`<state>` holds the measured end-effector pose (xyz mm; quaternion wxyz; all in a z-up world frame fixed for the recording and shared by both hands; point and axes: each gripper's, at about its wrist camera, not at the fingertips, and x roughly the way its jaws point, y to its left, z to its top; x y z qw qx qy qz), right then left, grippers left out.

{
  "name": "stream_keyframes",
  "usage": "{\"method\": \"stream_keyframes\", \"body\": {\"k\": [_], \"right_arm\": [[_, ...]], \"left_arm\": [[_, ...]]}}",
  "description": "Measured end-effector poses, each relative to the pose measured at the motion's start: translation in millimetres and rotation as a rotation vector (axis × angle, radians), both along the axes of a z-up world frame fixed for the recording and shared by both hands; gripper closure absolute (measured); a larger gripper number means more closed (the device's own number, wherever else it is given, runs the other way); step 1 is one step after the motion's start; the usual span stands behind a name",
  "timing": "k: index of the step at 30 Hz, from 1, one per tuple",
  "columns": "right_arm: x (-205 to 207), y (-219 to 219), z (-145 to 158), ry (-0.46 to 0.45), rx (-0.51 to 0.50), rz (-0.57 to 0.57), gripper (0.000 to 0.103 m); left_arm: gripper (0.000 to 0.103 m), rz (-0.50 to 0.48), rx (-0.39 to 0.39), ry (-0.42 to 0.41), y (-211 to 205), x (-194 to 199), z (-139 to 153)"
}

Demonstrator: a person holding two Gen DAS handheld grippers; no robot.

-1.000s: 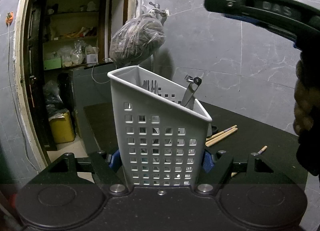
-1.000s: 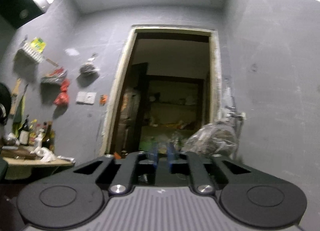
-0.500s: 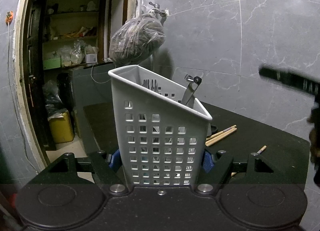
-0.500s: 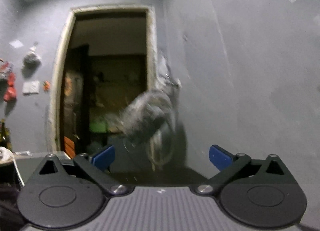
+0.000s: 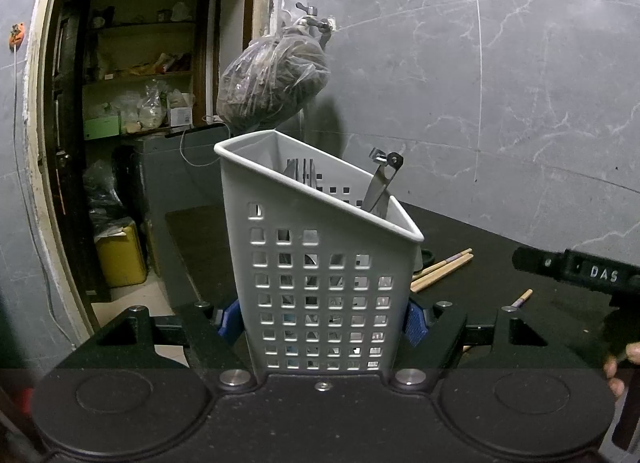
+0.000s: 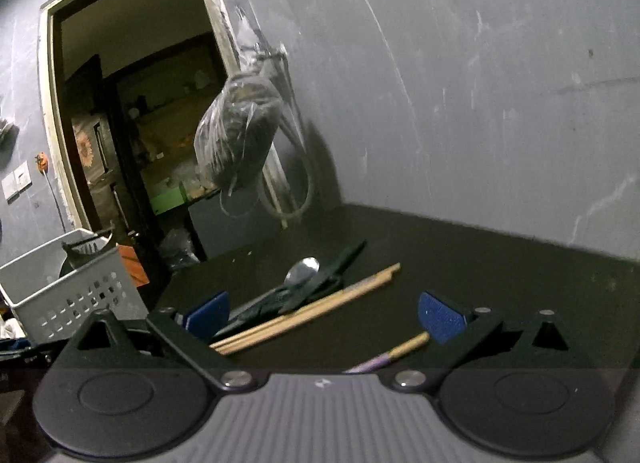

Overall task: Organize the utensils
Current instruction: 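Lower the right tool to the pile and grasp the green-handled knife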

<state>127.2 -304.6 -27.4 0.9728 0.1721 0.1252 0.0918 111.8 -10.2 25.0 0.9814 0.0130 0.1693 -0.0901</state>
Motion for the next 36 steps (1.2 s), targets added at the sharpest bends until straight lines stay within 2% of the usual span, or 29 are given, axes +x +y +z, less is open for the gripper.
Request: {"method": "stream_keyframes", "body": {"k": [9,17,21,25,29,32,36], "right_arm": [[11,5,-9,0.059,0.007,0.022,0.000],[39,4,8,0.141,-0.101,0.042,0.000],[76,8,25,0.201,-0.189,0.073,0.000],[125,14,41,0.206,-0.226,0.114,0.000],[182,20,42,0.253,-0.223,0.109,0.000],[224,24,34,0.330,-0.234,0.049,0.000],[257,22,25,0.388,-0.163,0.032,0.001]], "left_arm": [[0.026,-0.010,0.008,0.004,0,5,-1],[0.026,-0.024,0.005,0.007,3,7,-2],[0.026,-0.019,0.000,0.006,4,6,-2],[0.026,-0.016,-0.003,0.006,3,5,-2],[0.026,-0.019,-0.005,0.004,4,4,-1],[0.026,-0.021,-0.008,0.002,5,3,-1],[0.026,-0.024,-0.012,0.002,6,3,-2]]}}
